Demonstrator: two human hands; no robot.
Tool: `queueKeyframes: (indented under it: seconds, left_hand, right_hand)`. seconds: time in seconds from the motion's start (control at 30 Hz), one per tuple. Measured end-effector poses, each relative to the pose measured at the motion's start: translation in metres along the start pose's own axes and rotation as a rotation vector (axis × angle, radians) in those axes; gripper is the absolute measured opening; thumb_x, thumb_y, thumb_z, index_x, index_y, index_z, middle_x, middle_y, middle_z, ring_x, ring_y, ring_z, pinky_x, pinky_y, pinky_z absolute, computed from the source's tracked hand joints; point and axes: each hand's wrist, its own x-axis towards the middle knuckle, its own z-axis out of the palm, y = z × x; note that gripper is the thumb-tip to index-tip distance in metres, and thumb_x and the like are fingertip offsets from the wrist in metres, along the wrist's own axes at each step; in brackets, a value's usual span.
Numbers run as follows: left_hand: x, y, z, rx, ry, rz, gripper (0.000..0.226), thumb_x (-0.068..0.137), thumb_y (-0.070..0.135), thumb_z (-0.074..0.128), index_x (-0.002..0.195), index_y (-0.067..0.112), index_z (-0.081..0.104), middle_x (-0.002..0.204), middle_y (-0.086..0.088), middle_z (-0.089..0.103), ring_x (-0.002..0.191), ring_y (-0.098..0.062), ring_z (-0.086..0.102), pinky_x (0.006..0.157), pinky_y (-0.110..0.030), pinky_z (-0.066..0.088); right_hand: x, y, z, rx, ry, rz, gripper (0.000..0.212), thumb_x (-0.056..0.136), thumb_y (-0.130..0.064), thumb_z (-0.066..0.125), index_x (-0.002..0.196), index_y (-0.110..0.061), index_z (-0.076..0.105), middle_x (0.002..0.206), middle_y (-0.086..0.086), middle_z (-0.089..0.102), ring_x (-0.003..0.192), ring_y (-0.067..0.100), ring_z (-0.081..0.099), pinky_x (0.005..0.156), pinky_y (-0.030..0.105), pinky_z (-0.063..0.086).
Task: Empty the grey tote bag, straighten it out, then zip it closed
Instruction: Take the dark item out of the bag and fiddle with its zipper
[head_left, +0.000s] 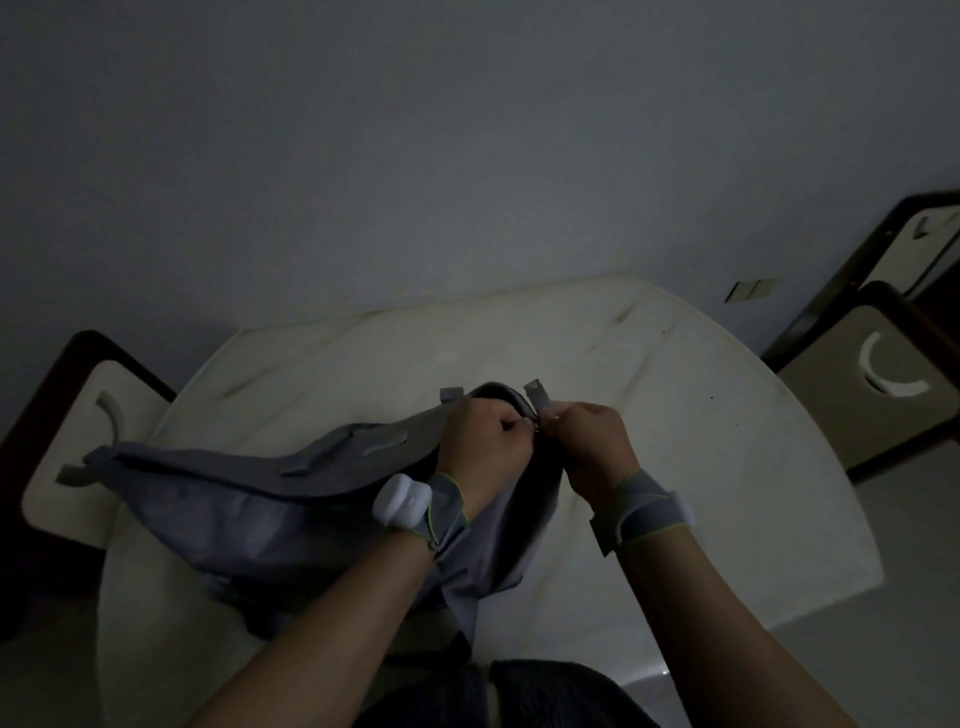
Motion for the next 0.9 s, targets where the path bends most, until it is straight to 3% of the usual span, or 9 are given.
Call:
queueKeyframes:
  seconds: [0.1,0.17,0.23,0.3,0.4,0.5,0.6,0.73,0.9]
  left_hand:
    - [-0.007,0.003,-0.005,0.011,0.019,0.024,0.03,0.081,0.017,0.061,0.054,0.005,0.056,0.048,-0.008,0.055,0.046,-0.018,0.05,0.046,-0.031,0.037]
    - [-0.005,0.005,-0.011,-0.227,-0.041,-0.172,0.026,0.082,0.013,0.06,0.058,0.003,0.062,0.048,-0.006,0.056,0.043,-0.012,0.049,0.047,-0.027,0.038]
    - [-0.004,0.011,-0.019,-0.483,-0.133,-0.374,0.026,0.083,0.009,0.058,0.06,0.0,0.062,0.045,-0.004,0.054,0.039,-0.011,0.045,0.045,-0.025,0.036]
    - [-0.005,0.014,-0.024,-0.5,-0.193,-0.365,0.026,0.084,0.009,0.058,0.059,0.003,0.061,0.042,-0.001,0.052,0.037,-0.01,0.044,0.045,-0.024,0.034]
    - [0.0,0.027,-0.028,-0.224,-0.202,-0.13,0.026,0.085,0.014,0.057,0.06,0.01,0.063,0.053,-0.002,0.061,0.051,-0.011,0.056,0.054,-0.026,0.043]
    - [0.005,0.042,-0.031,0.077,-0.231,0.116,0.021,0.087,0.035,0.055,0.078,0.019,0.065,0.077,0.0,0.07,0.076,-0.019,0.064,0.073,-0.034,0.053]
    - [0.001,0.022,-0.032,0.391,-0.224,0.168,0.038,0.078,0.057,0.054,0.096,0.024,0.053,0.101,0.0,0.058,0.096,-0.023,0.056,0.084,-0.041,0.048]
    - [-0.017,-0.043,-0.041,0.827,-0.152,0.089,0.067,0.07,0.066,0.056,0.119,0.022,0.043,0.12,-0.003,0.047,0.108,-0.029,0.046,0.085,-0.044,0.039]
    - [-0.015,-0.058,-0.081,0.676,-0.247,0.106,0.035,0.086,0.053,0.052,0.082,0.019,0.062,0.093,-0.008,0.069,0.09,-0.03,0.064,0.071,-0.033,0.046]
  right_hand:
    - [-0.005,0.005,0.0,0.017,0.048,-0.067,0.01,0.083,0.002,0.06,0.079,0.008,0.067,0.076,0.017,0.064,0.071,0.021,0.057,0.065,0.034,0.048]
    - [-0.011,0.009,-0.008,-0.012,0.017,-0.106,0.012,0.086,-0.003,0.064,0.091,0.004,0.071,0.084,0.016,0.07,0.076,0.021,0.062,0.069,0.033,0.051]
    - [-0.016,0.013,-0.02,-0.007,-0.11,-0.139,0.018,0.09,-0.006,0.063,0.105,-0.002,0.071,0.099,0.016,0.073,0.091,0.024,0.067,0.08,0.037,0.053]
    - [-0.02,0.013,-0.032,0.007,-0.297,-0.213,0.031,0.091,-0.005,0.063,0.122,-0.011,0.065,0.116,0.011,0.07,0.109,0.024,0.066,0.092,0.037,0.054]
    - [-0.021,0.0,-0.037,-0.301,-0.405,-0.468,0.035,0.085,-0.002,0.069,0.118,-0.012,0.067,0.112,0.004,0.072,0.105,0.012,0.066,0.087,0.025,0.052]
    - [-0.007,-0.015,-0.031,-0.83,-0.097,-0.655,0.02,0.077,-0.009,0.067,0.095,-0.017,0.071,0.089,0.003,0.074,0.084,0.019,0.067,0.069,0.025,0.045]
    - [0.007,-0.018,-0.034,-0.911,0.062,-0.611,0.014,0.076,-0.017,0.07,0.09,-0.017,0.066,0.086,0.004,0.071,0.082,0.027,0.064,0.063,0.024,0.035]
    - [0.008,-0.011,-0.038,-0.868,-0.059,-0.588,0.019,0.072,-0.02,0.077,0.082,-0.022,0.06,0.076,-0.003,0.062,0.074,0.02,0.058,0.062,0.025,0.036]
    - [0.017,-0.007,-0.041,-0.939,-0.052,-0.6,0.021,0.073,-0.033,0.079,0.083,-0.023,0.064,0.085,0.003,0.067,0.08,0.023,0.061,0.066,0.027,0.039]
